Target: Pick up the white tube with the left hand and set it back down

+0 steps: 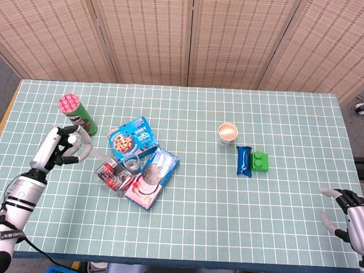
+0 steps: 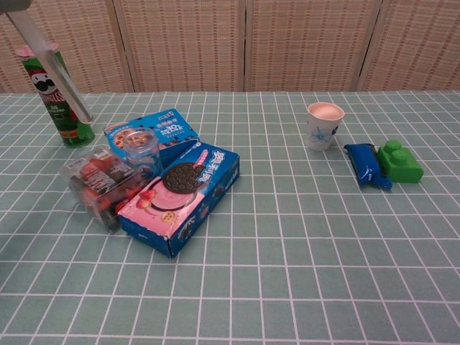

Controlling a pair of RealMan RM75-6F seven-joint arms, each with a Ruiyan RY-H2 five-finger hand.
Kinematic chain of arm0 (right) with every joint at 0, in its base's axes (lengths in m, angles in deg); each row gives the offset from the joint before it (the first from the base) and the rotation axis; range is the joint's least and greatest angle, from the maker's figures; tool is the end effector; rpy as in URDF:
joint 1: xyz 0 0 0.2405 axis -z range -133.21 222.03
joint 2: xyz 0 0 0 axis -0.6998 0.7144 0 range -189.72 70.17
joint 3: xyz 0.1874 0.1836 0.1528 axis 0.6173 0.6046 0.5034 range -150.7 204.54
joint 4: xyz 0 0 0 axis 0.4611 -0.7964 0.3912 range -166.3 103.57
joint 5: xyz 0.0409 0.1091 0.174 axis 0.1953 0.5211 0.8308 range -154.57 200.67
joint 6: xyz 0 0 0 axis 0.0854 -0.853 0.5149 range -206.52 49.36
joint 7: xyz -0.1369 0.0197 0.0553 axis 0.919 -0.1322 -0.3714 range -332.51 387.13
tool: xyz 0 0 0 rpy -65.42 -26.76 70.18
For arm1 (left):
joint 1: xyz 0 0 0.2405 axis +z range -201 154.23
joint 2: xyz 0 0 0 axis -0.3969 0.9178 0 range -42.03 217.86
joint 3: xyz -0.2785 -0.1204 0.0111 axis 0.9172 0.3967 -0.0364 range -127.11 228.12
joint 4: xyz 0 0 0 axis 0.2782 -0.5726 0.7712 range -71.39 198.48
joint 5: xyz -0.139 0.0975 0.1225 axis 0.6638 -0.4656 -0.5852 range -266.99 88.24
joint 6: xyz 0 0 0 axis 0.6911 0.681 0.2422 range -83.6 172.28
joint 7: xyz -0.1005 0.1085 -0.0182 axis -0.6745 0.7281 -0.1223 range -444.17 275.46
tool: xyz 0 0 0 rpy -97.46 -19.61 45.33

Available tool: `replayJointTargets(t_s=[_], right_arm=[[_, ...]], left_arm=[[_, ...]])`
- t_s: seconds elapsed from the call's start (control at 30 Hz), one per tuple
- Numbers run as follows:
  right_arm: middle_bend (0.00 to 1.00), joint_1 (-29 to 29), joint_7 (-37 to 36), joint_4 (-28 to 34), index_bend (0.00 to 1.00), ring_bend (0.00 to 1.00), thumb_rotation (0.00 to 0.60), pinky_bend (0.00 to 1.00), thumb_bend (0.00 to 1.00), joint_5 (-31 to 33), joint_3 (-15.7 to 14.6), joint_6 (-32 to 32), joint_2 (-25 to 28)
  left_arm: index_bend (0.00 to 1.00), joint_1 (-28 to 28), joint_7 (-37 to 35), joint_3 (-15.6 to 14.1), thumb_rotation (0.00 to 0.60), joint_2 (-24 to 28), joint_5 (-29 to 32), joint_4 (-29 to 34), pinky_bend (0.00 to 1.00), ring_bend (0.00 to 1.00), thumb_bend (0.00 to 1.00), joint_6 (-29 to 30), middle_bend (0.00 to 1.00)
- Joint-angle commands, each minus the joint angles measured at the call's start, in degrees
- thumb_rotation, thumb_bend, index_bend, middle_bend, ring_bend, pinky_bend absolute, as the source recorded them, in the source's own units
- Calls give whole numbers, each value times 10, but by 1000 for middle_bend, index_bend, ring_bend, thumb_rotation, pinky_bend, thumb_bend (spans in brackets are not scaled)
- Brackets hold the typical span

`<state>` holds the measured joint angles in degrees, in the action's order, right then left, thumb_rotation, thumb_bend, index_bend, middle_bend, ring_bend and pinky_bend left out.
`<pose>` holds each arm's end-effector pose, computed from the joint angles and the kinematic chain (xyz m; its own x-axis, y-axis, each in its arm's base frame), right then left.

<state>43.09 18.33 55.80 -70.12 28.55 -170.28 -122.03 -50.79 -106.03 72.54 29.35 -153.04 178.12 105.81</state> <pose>-0.3602 -0.1628 0.2050 0.3650 0.0573 0.9293 -0.9258 -0.0836 0.3688 -0.1828 0.3353 0.1823 -0.3461 0.2028 0.9160 0.9163 -0.1368 0.3765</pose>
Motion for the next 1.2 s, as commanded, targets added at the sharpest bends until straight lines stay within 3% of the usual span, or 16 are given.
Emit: replayJointTargets(t_s=[0.03,0.5,1.2], right_arm=[[387,0,0,0,332,320,600,481,292,-1,-1,1,0],[387,-1,-6,-2,332,320,600,481,293,1,0,1,2],[387,2,-19,-5,332,320,600,481,293,2,1,-5,5]], left_arm=[[764,-14,26,4,600,2,11,18,1000,1000,511,-2,1000],[764,-75,137,4,600,-48,69,42,1000,1000,511,8,1000],[762,-129,191,-4,600,-106,140,-11,1000,1000,511,-5,1000]])
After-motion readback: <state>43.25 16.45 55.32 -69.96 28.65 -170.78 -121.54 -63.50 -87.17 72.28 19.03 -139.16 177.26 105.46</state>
